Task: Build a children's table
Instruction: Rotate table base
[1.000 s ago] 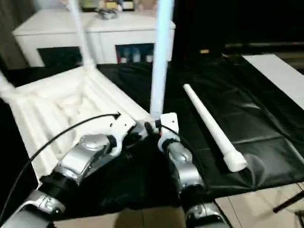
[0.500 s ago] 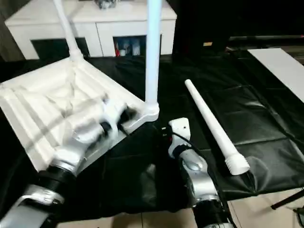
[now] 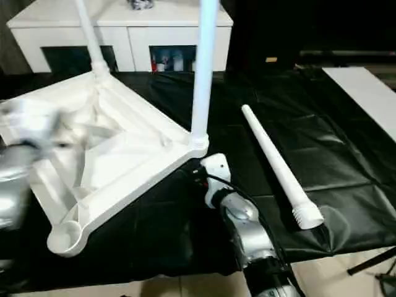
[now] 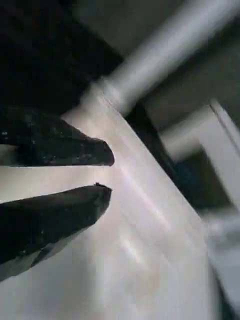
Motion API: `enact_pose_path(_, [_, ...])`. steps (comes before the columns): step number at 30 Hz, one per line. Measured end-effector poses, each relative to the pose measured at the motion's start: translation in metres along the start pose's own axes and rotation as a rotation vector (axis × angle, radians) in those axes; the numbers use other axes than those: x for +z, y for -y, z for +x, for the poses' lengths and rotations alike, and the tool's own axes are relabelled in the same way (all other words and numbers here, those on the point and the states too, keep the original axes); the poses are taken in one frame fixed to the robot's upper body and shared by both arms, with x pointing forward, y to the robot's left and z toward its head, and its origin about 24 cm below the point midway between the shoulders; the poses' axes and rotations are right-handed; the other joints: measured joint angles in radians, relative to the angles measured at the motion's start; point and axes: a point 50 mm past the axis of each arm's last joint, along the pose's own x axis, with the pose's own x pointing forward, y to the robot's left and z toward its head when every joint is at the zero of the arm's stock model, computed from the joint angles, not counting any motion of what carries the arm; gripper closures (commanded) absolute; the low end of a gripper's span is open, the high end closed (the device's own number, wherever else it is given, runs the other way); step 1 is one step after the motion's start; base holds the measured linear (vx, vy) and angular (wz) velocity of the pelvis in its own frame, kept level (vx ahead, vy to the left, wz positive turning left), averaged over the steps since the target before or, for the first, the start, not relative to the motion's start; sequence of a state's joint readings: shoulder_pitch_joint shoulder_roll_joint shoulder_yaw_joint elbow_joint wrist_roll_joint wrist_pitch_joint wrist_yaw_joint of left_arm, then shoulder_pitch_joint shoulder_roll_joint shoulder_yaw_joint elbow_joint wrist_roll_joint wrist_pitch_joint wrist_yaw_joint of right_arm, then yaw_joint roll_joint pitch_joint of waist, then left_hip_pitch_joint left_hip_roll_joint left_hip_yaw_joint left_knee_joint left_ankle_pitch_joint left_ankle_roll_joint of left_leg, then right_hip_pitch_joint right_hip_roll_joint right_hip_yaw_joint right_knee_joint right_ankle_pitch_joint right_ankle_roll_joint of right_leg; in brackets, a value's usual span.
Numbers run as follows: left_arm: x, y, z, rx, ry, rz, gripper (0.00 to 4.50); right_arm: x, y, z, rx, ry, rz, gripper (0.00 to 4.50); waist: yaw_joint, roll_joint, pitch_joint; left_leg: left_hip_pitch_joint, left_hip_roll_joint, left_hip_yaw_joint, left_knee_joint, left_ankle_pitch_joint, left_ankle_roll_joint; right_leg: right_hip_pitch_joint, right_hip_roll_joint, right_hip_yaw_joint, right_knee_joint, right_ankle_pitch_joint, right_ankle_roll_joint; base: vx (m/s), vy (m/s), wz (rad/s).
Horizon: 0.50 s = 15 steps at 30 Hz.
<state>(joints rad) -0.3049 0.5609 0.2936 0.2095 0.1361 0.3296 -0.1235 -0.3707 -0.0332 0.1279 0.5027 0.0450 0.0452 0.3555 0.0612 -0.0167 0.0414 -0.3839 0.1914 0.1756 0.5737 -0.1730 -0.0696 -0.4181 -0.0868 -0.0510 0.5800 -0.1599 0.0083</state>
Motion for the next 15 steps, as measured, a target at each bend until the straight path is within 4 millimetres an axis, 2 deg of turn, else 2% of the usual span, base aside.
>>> enact_pose_path(3, [-0.025,-0.009,-0.010,0.011,-0.132,0.034,3.57,0.002,-0.001,0.005,0.000,-0.007,0.004,0.68,0.014,-0.006,0.000,0.000,0.000,0.000,0.001,0.000,0.000,0.001,0.000,0.000,0.000,0.000,0.000,0.000,0.000,0.00])
enact_pose_path(8, [-0.061,0.022,-0.031,-0.242,-0.365,0.040,3.57,0.006,-0.006,0.015,0.016,-0.019,0.010,0.68,0.028,-0.008,0.000,0.001,0.000,0.000,0.002,0.000,-0.001,0.001,0.000,0.001,0.002,0.001,-0.001,0.000,0.000,0.00])
enact_pose_path(15, [-0.048,0.054,-0.050,-0.522,-0.399,0.036,3.57,0.004,-0.013,0.027,0.040,-0.054,0.008,0.68,0.026,-0.006,0.001,0.011,-0.001,-0.001,0.001,0.001,-0.003,0.002,0.000,0.005,0.015,-0.002,0.003,0.000,0.000,0.00])
